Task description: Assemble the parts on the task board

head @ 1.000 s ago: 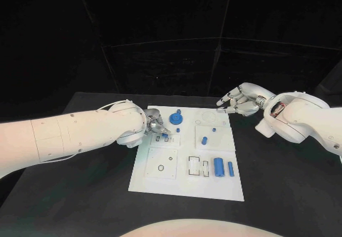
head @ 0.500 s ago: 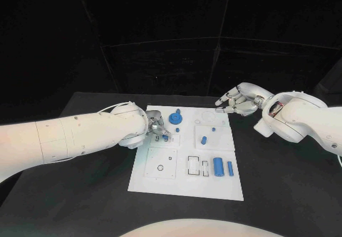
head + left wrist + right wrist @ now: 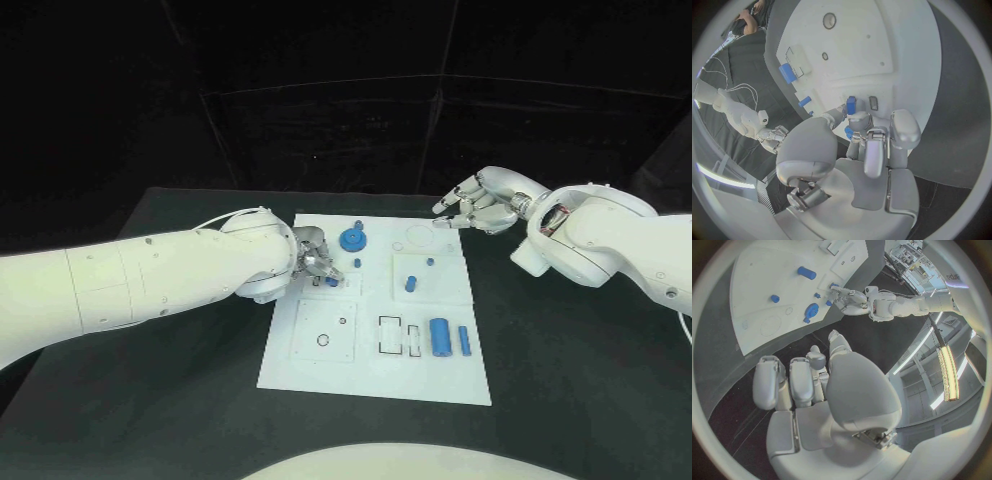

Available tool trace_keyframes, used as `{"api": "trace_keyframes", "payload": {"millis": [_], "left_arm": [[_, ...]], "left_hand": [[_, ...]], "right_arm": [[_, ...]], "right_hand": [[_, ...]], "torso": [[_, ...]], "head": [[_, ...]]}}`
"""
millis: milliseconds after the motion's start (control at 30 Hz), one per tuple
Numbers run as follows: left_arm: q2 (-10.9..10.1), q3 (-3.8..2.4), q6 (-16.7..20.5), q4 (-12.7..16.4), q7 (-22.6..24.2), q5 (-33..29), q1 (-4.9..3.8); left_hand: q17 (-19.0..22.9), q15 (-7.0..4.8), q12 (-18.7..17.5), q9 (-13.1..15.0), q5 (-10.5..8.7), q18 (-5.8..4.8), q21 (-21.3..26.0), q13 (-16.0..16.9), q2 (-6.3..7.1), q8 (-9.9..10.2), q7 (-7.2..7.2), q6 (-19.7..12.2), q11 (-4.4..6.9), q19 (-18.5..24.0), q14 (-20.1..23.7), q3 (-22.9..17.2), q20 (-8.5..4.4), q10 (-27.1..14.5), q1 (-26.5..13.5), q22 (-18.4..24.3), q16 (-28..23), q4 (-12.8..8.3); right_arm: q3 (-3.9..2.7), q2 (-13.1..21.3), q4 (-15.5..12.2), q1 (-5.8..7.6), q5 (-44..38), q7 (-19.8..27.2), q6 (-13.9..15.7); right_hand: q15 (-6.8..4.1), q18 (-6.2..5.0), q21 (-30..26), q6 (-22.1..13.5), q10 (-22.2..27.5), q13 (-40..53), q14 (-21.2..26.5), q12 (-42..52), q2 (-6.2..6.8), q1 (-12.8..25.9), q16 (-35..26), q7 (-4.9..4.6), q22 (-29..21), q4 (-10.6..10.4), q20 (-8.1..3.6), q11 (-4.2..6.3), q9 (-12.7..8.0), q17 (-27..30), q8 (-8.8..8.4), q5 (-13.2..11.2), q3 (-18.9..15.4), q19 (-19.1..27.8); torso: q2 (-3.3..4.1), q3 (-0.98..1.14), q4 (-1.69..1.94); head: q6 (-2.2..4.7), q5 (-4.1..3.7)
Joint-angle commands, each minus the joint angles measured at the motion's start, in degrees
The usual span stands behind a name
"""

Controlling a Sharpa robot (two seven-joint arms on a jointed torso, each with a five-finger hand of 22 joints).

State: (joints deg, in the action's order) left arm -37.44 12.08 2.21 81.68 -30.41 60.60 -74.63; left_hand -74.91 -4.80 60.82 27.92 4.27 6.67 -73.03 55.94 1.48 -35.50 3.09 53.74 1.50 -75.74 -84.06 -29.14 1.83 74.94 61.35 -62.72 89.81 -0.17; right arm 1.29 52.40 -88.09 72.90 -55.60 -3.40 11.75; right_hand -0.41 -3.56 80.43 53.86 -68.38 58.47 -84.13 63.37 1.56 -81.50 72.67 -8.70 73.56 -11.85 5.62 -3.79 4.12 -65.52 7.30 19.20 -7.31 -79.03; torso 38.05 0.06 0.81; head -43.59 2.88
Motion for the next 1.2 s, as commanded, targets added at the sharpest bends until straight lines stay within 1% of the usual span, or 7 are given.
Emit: {"api": "trace_keyframes", "payload": {"millis": [33,233,400,500,867,1033,1200], "left_arm": [[-0.1,0.21,-3.15,0.05,-1.46,0.6,0.24],[-0.12,0.2,-3.87,0.07,-1.59,0.6,0.24],[-0.17,0.2,-3.9,0.0,-1.63,0.59,0.25],[-0.02,0.2,-3.89,-0.11,-1.52,0.55,0.25],[0.77,0.19,-3.48,-1.19,-1.21,-0.51,0.23],[1.11,0.19,-3.41,-1.7,-1.18,-0.59,0.22],[1.44,0.18,-3.49,-2.08,-1.2,-0.62,0.21]], "left_hand": [[-15.09,0.03,0.0,-0.1,-0.27,-0.79,0.21,-0.1,-0.52,-0.15,-0.45,-0.13,0.0,0.41,-5.94,-8.43,-0.08,0.27,0.09,0.11,0.19,-7.98],[-15.09,0.02,-0.28,-0.09,-0.28,-0.76,0.3,-0.43,-0.5,-0.16,-0.45,-0.13,0.0,0.49,-5.94,-8.45,-0.08,0.13,0.09,0.26,0.19,-7.98],[-15.09,0.02,-0.3,-0.08,-0.29,-0.77,0.29,-0.45,-0.48,-0.17,-0.46,-0.12,0.01,0.48,-5.94,-8.47,-0.09,0.12,0.09,0.24,0.19,-7.98],[-15.09,0.0,-0.29,0.01,-0.39,-0.77,0.31,-0.43,-0.39,-0.3,-0.52,0.0,0.04,0.47,-5.94,-8.55,-0.1,0.18,-0.26,0.2,0.19,-7.67],[-15.09,-0.31,-0.23,0.3,-0.57,-0.83,0.43,-0.47,2.68,-0.79,-1.13,1.19,0.47,0.23,-5.94,-6.31,-0.36,0.46,-6.17,-0.11,0.19,-3.61],[-15.09,-0.37,0.23,0.29,-0.61,-0.9,0.33,-0.08,3.25,-0.85,-1.18,1.71,0.51,-0.01,-5.94,-4.68,-0.43,0.74,-8.49,-0.44,0.19,-1.62],[-15.09,-0.45,0.89,0.34,-0.61,-0.98,0.17,0.54,3.27,-1.02,-1.31,2.33,0.59,-0.3,-5.94,-3.14,-0.51,1.14,-10.43,-0.84,0.19,0.3]], "right_arm": [[-0.03,-0.03,-0.02,0.11,-0.11,0.07,0.12],[-0.03,0.07,0.38,0.11,-0.11,0.08,0.25],[-0.03,0.16,0.47,0.11,-0.11,0.12,0.34],[-0.03,0.16,0.49,0.11,-0.11,0.15,0.4],[-0.03,0.15,0.52,0.11,-0.11,0.07,0.76],[-0.03,0.12,0.52,0.11,-0.11,0.04,0.8],[-0.03,0.06,0.52,0.11,-0.11,0.02,0.83]], "right_hand": [[-0.4,-0.36,-0.3,0.2,-0.07,-0.09,-0.97,-0.38,-0.35,0.29,-0.37,0.16,-0.05,0.04,-0.09,0.21,-0.04,0.04,0.37,0.14,-0.26,0.33],[-0.4,-0.39,-0.36,0.22,-0.01,-0.17,-0.94,-0.44,-0.38,0.29,-0.48,0.16,-0.16,0.03,-0.09,0.21,-0.04,0.19,0.39,0.14,-0.27,0.39],[-0.4,-0.39,-0.36,0.22,-0.01,-0.17,-0.94,-0.44,-0.38,0.29,-0.48,0.16,-0.16,0.03,-0.09,0.21,-0.04,0.19,0.39,0.14,-0.27,0.39],[-0.4,-0.4,-0.4,0.23,-0.01,-0.18,-0.93,-0.45,-0.4,0.29,-0.51,0.17,-0.21,0.02,-0.09,0.21,-0.04,0.22,0.4,0.13,-0.27,0.43],[-0.41,-0.46,-0.56,0.27,0.1,-0.31,-0.91,-0.56,-0.66,0.36,-0.66,0.17,-0.45,-0.09,-0.1,0.22,-0.03,0.37,0.45,0.14,-0.29,0.58],[-0.41,-0.46,-0.58,0.26,0.14,-0.36,-0.89,-0.6,-0.77,0.44,-0.73,0.17,-0.47,-0.17,-0.1,0.21,-0.03,0.44,0.47,0.15,-0.32,0.59],[-0.41,-0.47,-0.61,0.26,0.17,-0.41,-0.89,-0.63,-0.83,0.49,-0.76,0.16,-0.5,-0.23,-0.1,0.21,-0.03,0.46,0.48,0.15,-0.35,0.6]], "torso": [[0.0,0.0,-0.05],[-0.04,-0.05,0.02],[0.02,0.02,0.01],[-0.01,0.0,0.0],[0.0,0.0,-0.05],[0.01,0.02,-0.01],[0.0,0.0,-0.01]], "head": [[-0.05,-0.15],[0.13,-0.34],[0.15,-0.3],[0.11,-0.31],[0.02,-0.31],[0.01,-0.33],[-0.09,-0.38]]}}
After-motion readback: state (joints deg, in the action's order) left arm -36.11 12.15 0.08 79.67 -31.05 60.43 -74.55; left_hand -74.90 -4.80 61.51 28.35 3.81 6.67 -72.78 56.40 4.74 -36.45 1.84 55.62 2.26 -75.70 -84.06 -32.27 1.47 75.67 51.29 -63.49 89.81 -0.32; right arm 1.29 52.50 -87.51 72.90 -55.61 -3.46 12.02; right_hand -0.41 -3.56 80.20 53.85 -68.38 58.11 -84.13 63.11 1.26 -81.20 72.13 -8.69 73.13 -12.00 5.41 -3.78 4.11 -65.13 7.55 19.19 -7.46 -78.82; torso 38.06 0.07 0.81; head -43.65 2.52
